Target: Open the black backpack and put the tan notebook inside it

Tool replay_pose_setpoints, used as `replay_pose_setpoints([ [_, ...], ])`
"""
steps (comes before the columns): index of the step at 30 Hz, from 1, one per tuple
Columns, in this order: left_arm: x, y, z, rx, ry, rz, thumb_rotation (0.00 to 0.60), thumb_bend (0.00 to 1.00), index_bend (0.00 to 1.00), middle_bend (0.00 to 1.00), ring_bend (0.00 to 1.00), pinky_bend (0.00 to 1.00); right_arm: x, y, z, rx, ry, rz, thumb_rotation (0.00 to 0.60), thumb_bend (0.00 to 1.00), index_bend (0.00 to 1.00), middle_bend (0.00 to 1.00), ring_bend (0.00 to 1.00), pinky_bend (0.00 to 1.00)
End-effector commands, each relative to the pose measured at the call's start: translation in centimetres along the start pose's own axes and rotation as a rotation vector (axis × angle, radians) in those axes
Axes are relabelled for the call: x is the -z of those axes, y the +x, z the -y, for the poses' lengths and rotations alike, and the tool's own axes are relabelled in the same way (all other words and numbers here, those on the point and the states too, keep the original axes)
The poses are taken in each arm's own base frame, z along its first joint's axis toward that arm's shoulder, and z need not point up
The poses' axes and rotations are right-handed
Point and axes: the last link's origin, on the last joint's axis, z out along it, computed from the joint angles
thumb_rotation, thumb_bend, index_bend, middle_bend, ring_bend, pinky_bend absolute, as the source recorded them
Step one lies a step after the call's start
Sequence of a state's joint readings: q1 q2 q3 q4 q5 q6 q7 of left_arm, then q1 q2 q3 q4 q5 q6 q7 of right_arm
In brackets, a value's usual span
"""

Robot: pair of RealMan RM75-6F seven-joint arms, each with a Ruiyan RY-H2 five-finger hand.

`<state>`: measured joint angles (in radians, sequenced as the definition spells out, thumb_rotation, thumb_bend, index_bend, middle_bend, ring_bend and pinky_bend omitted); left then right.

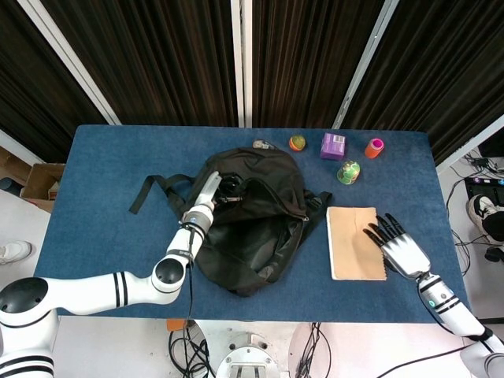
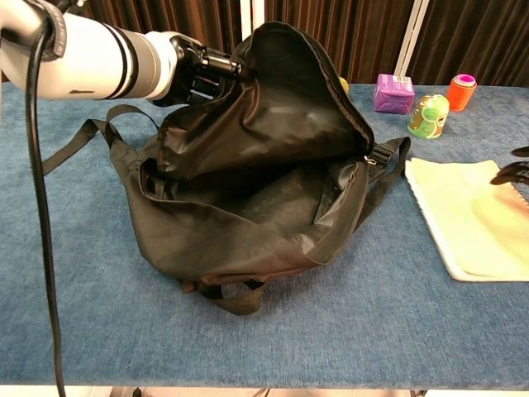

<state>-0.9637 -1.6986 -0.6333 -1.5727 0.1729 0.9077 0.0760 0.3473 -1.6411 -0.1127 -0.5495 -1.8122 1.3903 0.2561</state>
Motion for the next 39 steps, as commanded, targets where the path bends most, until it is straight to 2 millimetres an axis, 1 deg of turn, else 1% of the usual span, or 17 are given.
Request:
replay_pose_setpoints([
  [1,0.0,-0.1,0.0,-0.004,0.000,0.004,0.600,0.46,0.70,0.64,0.48,0.44,-1.2,0.2,1.9,-0.036,0.063,-0.051,0.600,0.13,0.17,0.17,0.00,0.06],
  [5,0.1,-0.2,0.1,-0.004,0.003,0.011,0.600,0.46,0.70,0.64,0.48,0.44,-2.8,0.1,3.5,-0.031,0.114,-0.067,0.600,0.12,0.16,0.18,0.00,0.06],
  [7,0.1,-0.2,0.2,-0.004,0.006,0.012,0.600,0.46,0.70,0.64,0.48,0.44,-3.2,-0.1,3.8,-0.023,0.123,-0.061,0.600,0.12,0.16,0.18,0.00,0.06],
  [10,0.1,-0.2,0.4,0.001,0.009,0.011,0.600,0.46,0.70,0.64,0.48,0.44,-3.3,-0.2,3.9,-0.023,0.119,-0.071,0.600,0.13,0.16,0.19,0.00,0.06],
  [14,0.1,-0.1,0.5,0.001,0.010,0.011,0.600,0.46,0.70,0.64,0.48,0.44,-3.3,0.0,3.7,-0.036,0.091,-0.105,0.600,0.18,0.20,0.22,0.00,0.06],
  [17,0.1,-0.2,0.5,0.005,0.009,0.014,0.600,0.46,0.70,0.64,0.48,0.44,-3.8,0.0,3.8,-0.034,0.082,-0.120,0.600,0.22,0.23,0.24,0.02,0.08],
  [20,0.2,-0.3,0.5,0.007,0.008,0.015,0.600,0.46,0.70,0.64,0.48,0.44,-4.4,-0.1,4.4,-0.042,0.080,-0.141,0.600,0.30,0.26,0.26,0.06,0.12],
  [22,0.2,-0.2,0.4,0.007,0.006,0.014,0.600,0.46,0.70,0.64,0.48,0.44,-4.9,0.1,4.8,-0.056,0.078,-0.167,0.600,0.38,0.30,0.29,0.10,0.17],
  [24,0.3,-0.2,0.3,0.006,0.004,0.011,0.600,0.46,0.70,0.64,0.48,0.44,-5.2,0.2,5.1,-0.066,0.072,-0.190,0.600,0.46,0.33,0.30,0.13,0.21],
  [27,0.3,-0.1,0.3,0.008,0.004,0.009,0.600,0.46,0.70,0.64,0.48,0.44,-5.7,0.4,5.2,-0.085,0.053,-0.208,0.600,0.56,0.35,0.30,0.16,0.24],
  [29,0.3,-0.1,0.2,0.011,0.005,0.011,0.600,0.46,0.70,0.64,0.48,0.44,-6.0,0.2,5.1,-0.089,0.043,-0.202,0.600,0.58,0.35,0.30,0.16,0.26],
  [33,0.3,-0.3,0.1,0.024,0.006,0.017,0.600,0.46,0.70,0.64,0.48,0.44,-6.8,0.2,5.5,-0.091,0.034,-0.197,0.600,0.57,0.35,0.29,0.16,0.25],
  [37,0.3,-0.2,0.0,0.022,0.003,0.017,0.600,0.46,0.70,0.64,0.48,0.44,-7.9,0.4,6.3,-0.118,0.015,-0.216,0.600,0.50,0.35,0.30,0.16,0.24],
  [38,0.4,-0.2,0.0,0.021,0.002,0.016,0.600,0.46,0.70,0.64,0.48,0.45,-8.1,0.4,6.4,-0.123,0.013,-0.217,0.600,0.49,0.37,0.31,0.16,0.24],
  [39,0.4,-0.1,-0.1,0.021,0.002,0.016,0.600,0.46,0.70,0.64,0.48,0.45,-8.3,0.4,6.6,-0.124,0.016,-0.214,0.600,0.48,0.41,0.33,0.16,0.24],
])
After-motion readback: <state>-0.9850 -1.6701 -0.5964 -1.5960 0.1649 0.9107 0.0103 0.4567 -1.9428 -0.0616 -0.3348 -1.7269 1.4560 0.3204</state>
